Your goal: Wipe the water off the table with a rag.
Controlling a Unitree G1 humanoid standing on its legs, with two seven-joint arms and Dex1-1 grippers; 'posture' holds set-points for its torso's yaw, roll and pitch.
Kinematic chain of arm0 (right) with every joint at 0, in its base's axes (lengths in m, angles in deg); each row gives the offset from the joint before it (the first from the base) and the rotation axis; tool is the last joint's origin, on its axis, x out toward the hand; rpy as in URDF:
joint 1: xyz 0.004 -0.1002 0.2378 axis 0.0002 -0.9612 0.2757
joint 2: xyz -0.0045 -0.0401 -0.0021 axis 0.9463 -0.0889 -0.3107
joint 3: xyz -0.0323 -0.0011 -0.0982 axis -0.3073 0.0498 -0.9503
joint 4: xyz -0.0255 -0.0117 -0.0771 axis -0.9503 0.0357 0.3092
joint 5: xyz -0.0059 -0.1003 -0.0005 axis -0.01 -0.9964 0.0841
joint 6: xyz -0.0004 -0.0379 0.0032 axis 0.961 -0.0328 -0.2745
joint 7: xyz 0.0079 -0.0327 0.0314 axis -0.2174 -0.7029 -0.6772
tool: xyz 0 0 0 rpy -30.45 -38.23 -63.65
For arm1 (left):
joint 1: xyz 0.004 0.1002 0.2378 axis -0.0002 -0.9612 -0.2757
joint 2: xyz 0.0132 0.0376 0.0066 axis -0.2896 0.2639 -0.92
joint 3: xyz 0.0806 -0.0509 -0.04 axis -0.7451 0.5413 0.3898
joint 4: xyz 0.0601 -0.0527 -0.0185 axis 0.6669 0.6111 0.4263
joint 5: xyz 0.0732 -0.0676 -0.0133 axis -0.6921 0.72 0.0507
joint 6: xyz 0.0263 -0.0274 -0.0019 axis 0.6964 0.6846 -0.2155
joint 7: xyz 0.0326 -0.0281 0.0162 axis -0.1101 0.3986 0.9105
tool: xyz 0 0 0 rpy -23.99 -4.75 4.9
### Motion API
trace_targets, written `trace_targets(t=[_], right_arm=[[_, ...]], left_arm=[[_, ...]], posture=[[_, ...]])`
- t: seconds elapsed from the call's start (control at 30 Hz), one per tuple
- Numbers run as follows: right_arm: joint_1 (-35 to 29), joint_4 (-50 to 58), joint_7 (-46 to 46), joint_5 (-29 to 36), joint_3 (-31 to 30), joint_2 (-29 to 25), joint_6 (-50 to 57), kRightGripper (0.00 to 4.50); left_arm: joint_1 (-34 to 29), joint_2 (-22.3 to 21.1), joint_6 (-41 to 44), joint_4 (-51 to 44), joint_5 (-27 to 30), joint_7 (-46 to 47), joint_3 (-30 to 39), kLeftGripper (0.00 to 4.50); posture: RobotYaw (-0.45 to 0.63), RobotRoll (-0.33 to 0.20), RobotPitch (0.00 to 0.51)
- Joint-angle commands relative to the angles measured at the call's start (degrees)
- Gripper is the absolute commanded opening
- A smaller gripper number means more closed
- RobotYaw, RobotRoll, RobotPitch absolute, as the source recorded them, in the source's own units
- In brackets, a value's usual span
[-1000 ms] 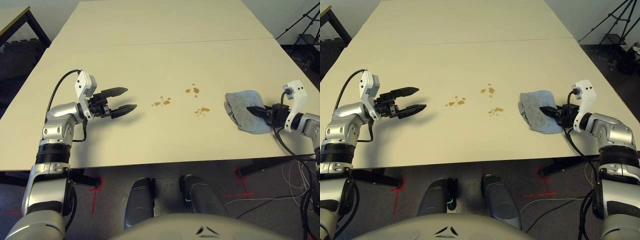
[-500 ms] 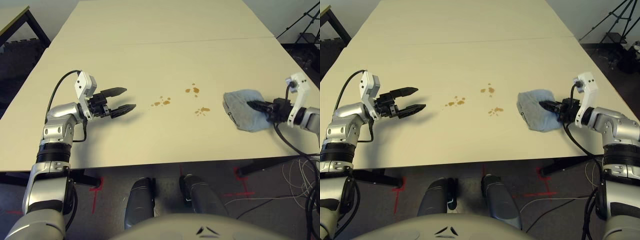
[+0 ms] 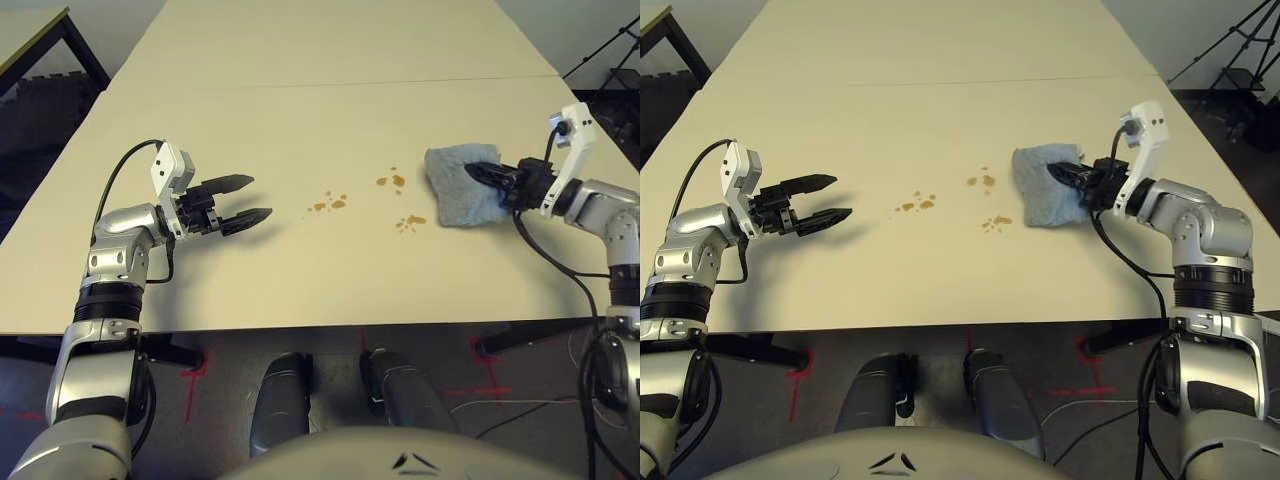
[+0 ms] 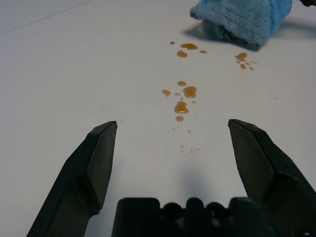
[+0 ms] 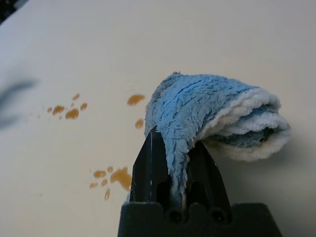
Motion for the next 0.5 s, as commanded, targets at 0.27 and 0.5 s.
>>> trace_targets(t=[0.27, 0.5], right_arm=[[-7.1, 4.4, 0.2, -0.7, -4.3, 0.5, 2.7, 0.04], [-10.9, 12.2, -1.3, 2.8, -8.0, 3.1, 8.9, 0.04]], left_arm=[[-0.3, -0.5, -0.4, 0.6, -1.0, -0.6, -0.4, 4.50], [0.3, -0.5, -0.4, 1.0, -1.3, -1.0, -0.5, 4.50]], posture=[[-0.18, 0.000, 0.122], [-0.18, 0.000, 0.124]])
